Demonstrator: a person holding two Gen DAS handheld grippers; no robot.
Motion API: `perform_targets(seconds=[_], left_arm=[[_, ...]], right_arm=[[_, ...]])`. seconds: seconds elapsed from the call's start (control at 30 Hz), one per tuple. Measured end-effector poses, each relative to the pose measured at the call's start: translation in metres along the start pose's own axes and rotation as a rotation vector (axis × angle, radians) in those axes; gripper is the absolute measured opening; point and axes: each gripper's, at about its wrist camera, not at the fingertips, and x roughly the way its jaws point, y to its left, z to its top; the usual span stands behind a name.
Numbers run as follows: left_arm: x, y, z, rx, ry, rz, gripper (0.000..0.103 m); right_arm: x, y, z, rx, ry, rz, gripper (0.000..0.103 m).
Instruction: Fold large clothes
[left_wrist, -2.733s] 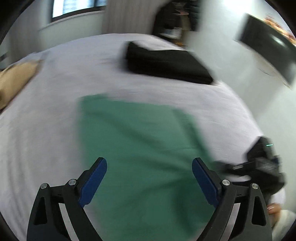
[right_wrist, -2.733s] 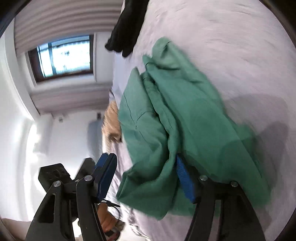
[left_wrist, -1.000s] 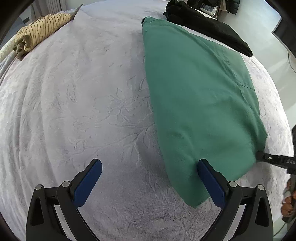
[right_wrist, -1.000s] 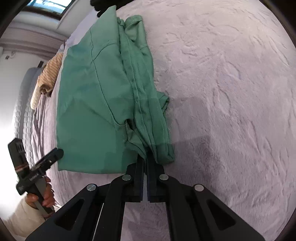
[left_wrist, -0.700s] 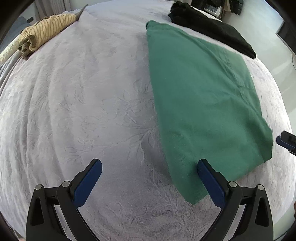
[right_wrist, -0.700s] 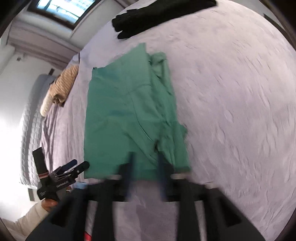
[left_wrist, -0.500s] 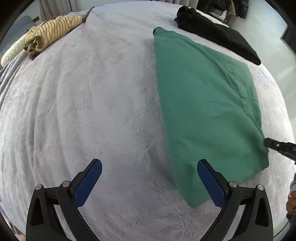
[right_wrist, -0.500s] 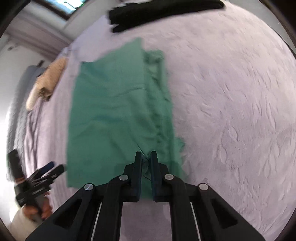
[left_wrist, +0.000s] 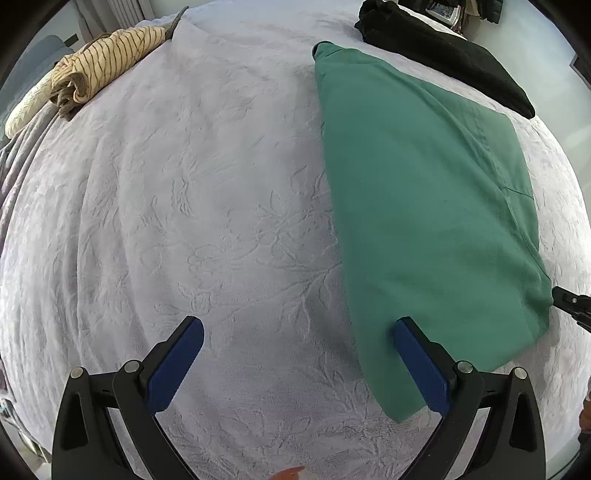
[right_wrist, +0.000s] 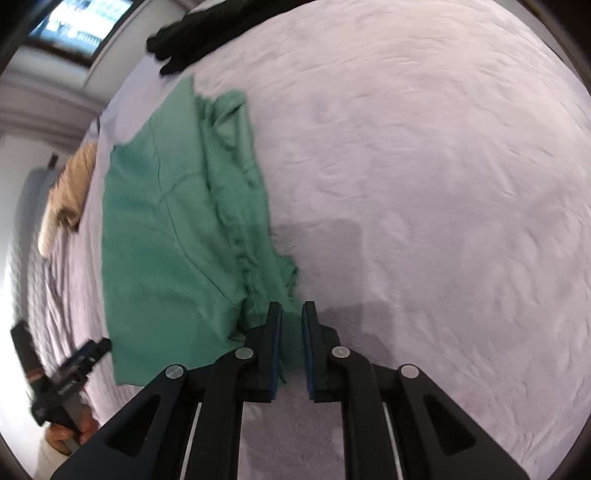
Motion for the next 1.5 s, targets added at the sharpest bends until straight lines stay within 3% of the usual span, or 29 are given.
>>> perform_targets(seconds=[0.27, 0.3, 0.37, 0.57, 0.67, 0.87, 0.97, 1.5], left_arm=[[0.002, 0.001, 0.002, 0.008, 0.005, -0.006, 0.103], [0.003, 0.001, 0.003, 0.010, 0.007, -0.009, 0.103], [0.004, 0.001, 0.004, 0.010, 0.014, -0.016, 0.103], [0.008, 0.000, 0.009, 0.010, 0.021, -0.029, 0.103], [0.009, 0.000, 0.011, 0.013, 0.022, -0.030, 0.103], [0.011, -0.003, 0.014, 0.020, 0.032, -0.032, 0.103], [0.012, -0.005, 0.016, 0.027, 0.035, -0.034, 0.103], [0.022, -0.012, 0.026, 0.040, 0.055, -0.082, 0.103]], right_arm=[[0.000, 0.003, 0.003, -0.010, 0.013, 0.005, 0.015], [0.001, 0.006, 0.004, -0.013, 0.014, 0.006, 0.024], [0.001, 0.010, 0.004, -0.020, 0.009, 0.010, 0.058], [0.003, 0.016, 0.009, -0.037, 0.008, 0.031, 0.062], [0.004, 0.016, 0.011, -0.039, 0.008, 0.038, 0.074], [0.004, 0.020, 0.014, -0.056, 0.008, 0.053, 0.076], [0.004, 0.023, 0.018, -0.067, 0.004, 0.065, 0.084], [0.011, 0.022, 0.030, -0.073, -0.007, 0.119, 0.088]])
